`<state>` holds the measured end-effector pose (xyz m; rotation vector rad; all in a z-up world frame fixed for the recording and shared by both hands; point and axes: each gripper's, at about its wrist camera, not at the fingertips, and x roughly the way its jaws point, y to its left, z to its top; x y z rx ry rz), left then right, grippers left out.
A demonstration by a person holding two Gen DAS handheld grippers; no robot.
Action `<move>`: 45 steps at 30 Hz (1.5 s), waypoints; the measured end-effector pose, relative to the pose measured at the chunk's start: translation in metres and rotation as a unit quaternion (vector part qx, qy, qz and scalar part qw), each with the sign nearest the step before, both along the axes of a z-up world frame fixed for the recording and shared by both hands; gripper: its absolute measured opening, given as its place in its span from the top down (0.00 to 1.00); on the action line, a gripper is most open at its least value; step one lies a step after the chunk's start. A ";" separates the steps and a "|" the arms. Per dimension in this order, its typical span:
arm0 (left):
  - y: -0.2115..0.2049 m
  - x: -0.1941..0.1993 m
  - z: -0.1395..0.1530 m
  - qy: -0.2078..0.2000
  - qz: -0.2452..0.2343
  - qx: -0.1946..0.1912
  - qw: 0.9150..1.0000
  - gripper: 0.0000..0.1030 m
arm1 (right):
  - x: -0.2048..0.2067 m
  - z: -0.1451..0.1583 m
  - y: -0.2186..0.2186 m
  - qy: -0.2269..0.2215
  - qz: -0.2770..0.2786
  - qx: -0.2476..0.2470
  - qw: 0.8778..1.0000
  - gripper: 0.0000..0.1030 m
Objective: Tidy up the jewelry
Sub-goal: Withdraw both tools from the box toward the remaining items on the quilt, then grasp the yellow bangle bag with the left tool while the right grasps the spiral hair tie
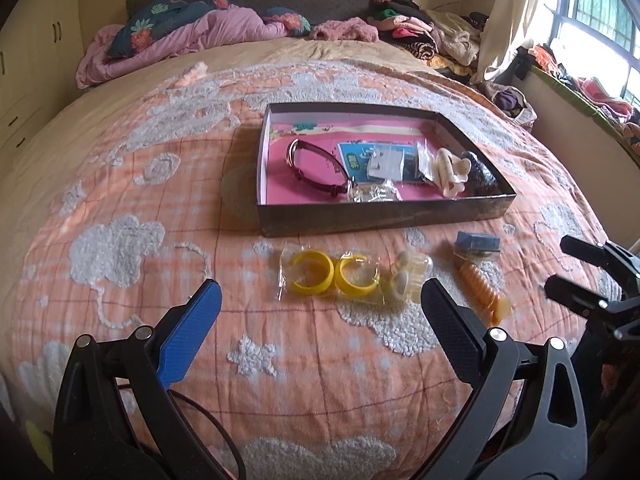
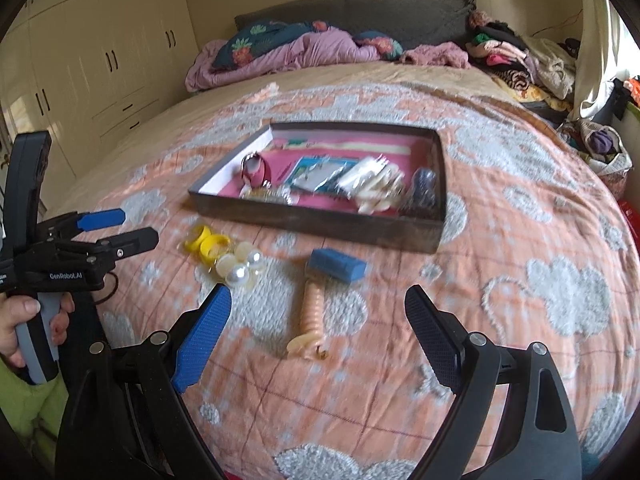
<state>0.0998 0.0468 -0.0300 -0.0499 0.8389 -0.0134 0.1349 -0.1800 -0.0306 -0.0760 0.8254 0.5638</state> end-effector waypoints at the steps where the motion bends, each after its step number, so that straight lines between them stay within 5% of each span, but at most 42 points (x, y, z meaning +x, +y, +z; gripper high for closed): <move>1: 0.000 0.000 -0.002 0.002 0.000 0.001 1.000 0.09 | 0.001 -0.004 0.001 0.005 0.001 -0.001 1.000 0.15; 11: 0.007 0.011 -0.023 0.024 0.010 -0.006 1.000 0.09 | 0.007 -0.036 0.012 0.043 0.008 -0.023 0.999 0.19; 20: 0.017 0.027 -0.039 0.043 0.023 -0.022 0.999 0.09 | 0.019 -0.065 0.028 0.066 0.020 -0.055 0.996 0.40; 24: 0.019 0.034 -0.044 0.052 0.024 -0.030 0.998 0.09 | 0.015 -0.067 0.034 0.060 0.032 -0.061 0.996 0.61; 25: 0.018 0.036 -0.046 0.054 0.024 -0.033 0.998 0.09 | 0.014 -0.067 0.034 0.063 0.043 -0.054 0.996 0.75; 36: 0.012 0.060 -0.062 0.070 0.019 -0.043 0.996 0.10 | 0.000 -0.054 0.036 0.073 0.082 -0.015 0.994 0.76; 40: 0.004 0.062 -0.062 0.069 -0.006 -0.035 0.997 0.40 | -0.004 -0.043 0.038 0.065 0.093 -0.001 0.994 0.76; 45: 0.004 0.059 -0.056 0.058 -0.014 -0.039 0.997 0.57 | -0.006 -0.031 0.038 0.055 0.095 0.011 0.994 0.76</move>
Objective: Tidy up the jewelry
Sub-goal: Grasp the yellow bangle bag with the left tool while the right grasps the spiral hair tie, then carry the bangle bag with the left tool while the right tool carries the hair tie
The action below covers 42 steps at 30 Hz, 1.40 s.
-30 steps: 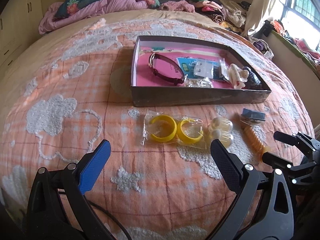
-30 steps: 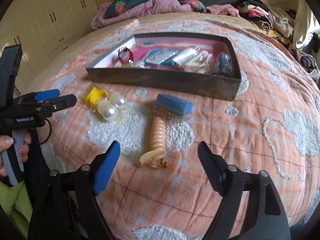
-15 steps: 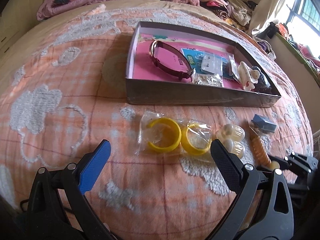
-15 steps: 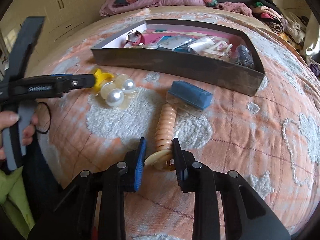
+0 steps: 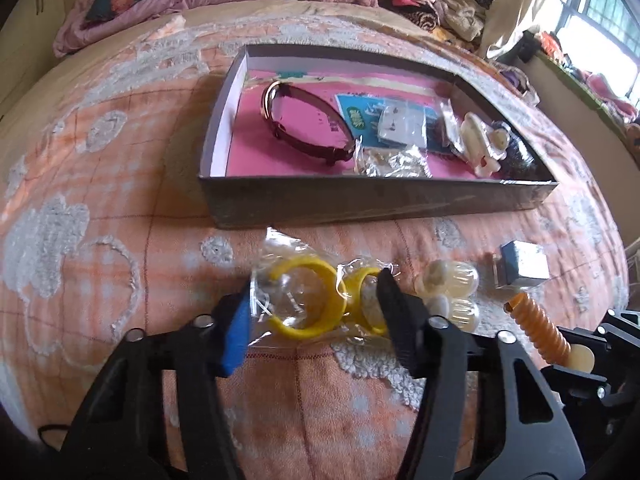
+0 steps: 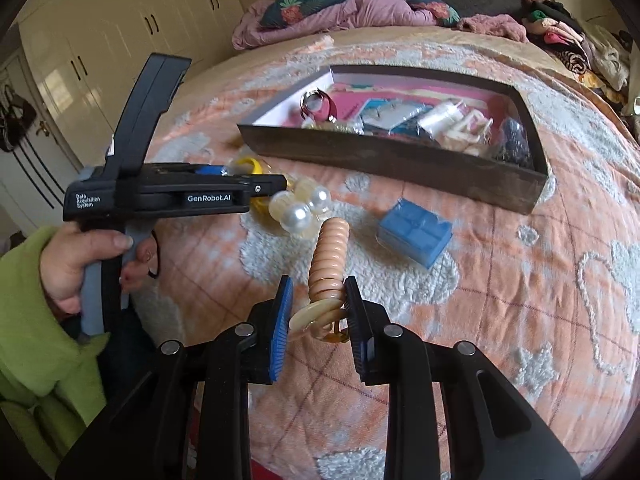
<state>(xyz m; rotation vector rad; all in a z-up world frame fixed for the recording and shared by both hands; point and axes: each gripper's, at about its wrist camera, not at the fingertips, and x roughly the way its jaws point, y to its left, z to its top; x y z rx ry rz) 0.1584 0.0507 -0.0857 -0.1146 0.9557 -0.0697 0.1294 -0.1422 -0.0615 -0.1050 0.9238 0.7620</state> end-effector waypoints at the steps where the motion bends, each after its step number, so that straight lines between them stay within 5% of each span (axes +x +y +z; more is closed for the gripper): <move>1: 0.002 -0.001 0.003 -0.002 -0.001 -0.005 1.000 0.59 | 0.000 0.003 0.000 -0.003 0.000 0.003 1.000 0.76; 23: 0.000 -0.026 0.089 -0.105 -0.002 -0.029 0.994 0.66 | 0.010 0.060 -0.015 -0.069 -0.025 0.038 0.997 0.76; 42: -0.017 0.005 0.121 -0.132 -0.030 -0.033 0.990 0.67 | 0.033 0.104 -0.038 -0.120 -0.069 0.059 0.989 0.76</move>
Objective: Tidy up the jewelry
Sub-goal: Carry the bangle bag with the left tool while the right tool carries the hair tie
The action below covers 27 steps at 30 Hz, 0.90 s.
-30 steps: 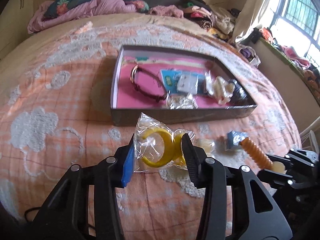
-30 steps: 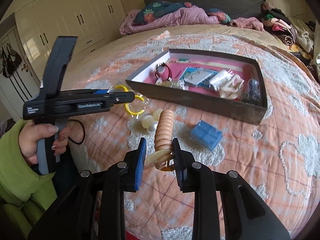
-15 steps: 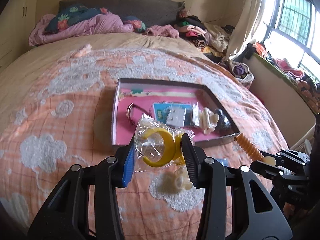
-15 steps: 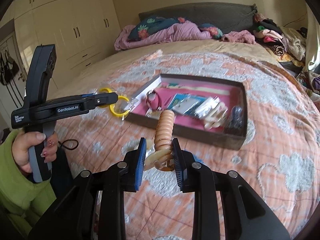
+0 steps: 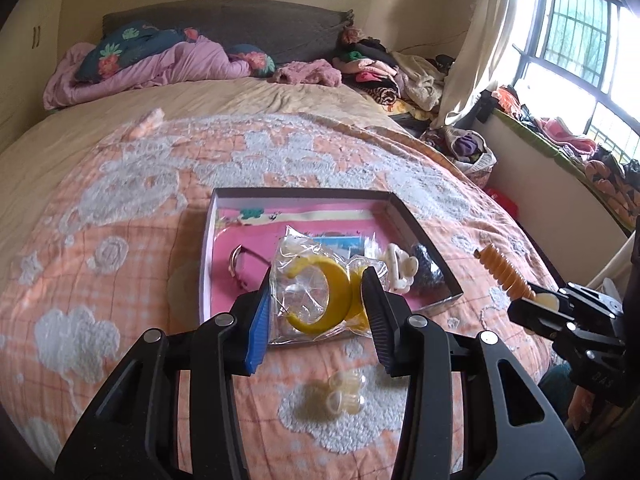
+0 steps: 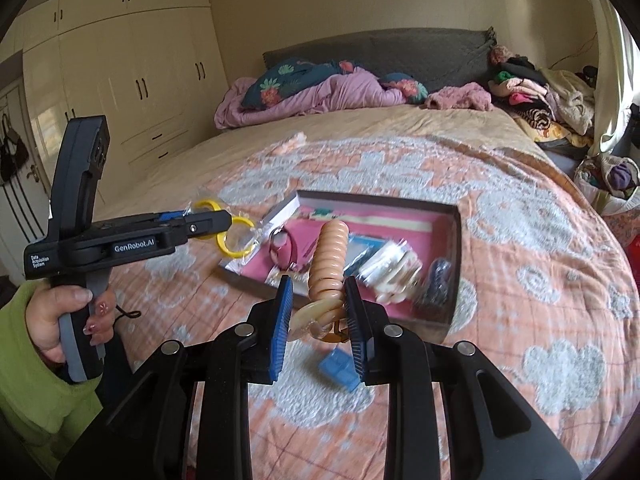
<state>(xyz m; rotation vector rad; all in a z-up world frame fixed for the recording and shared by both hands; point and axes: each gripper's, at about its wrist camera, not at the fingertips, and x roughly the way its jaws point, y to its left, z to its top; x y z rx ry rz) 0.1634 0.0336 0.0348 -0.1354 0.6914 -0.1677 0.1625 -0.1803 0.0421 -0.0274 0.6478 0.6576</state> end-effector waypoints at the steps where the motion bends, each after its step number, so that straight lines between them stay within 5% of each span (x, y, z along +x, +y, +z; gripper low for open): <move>1: -0.001 0.002 0.001 -0.001 -0.002 0.000 1.000 0.67 | 0.000 0.002 0.000 -0.002 -0.002 0.000 1.000 0.76; 27: -0.006 0.053 -0.001 0.003 -0.009 0.009 1.000 0.68 | 0.056 0.020 -0.007 -0.032 -0.043 -0.003 0.999 0.76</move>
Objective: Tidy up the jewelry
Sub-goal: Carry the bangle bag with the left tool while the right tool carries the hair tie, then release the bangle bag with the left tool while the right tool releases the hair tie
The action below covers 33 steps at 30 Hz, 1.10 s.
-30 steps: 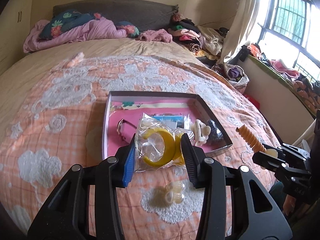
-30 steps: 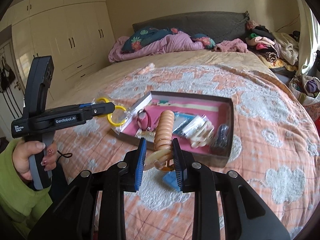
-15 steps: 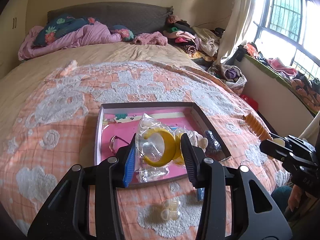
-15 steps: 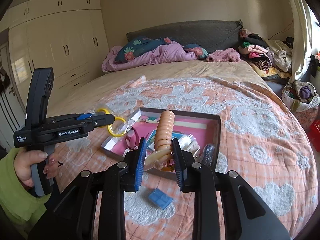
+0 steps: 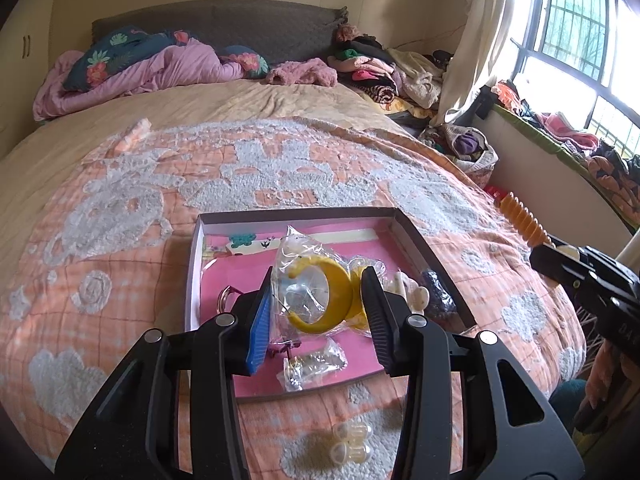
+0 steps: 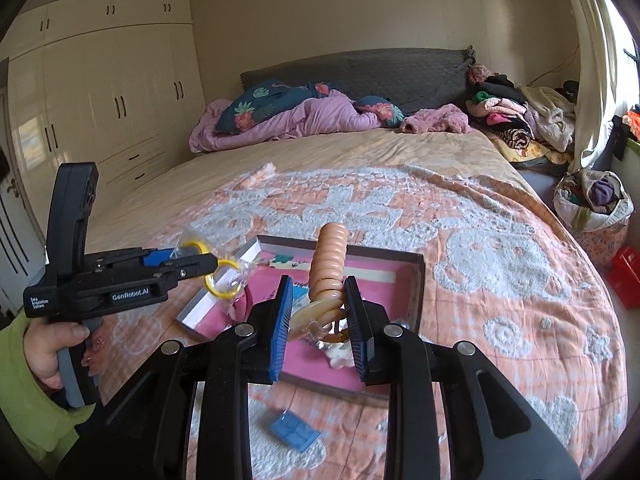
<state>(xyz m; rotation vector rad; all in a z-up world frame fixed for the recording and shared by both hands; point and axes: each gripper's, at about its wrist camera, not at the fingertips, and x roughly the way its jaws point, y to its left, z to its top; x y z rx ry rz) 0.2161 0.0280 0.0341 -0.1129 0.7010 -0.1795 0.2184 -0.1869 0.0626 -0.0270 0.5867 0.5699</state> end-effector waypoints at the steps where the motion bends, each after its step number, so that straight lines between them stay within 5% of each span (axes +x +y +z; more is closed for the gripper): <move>1: 0.001 0.002 -0.001 0.001 0.000 0.000 1.000 0.68 | 0.003 -0.001 0.000 0.001 -0.001 0.001 1.000 0.76; 33: 0.000 0.045 -0.063 0.068 -0.005 0.013 0.998 0.68 | 0.070 -0.071 0.014 0.077 -0.011 -0.027 0.997 0.76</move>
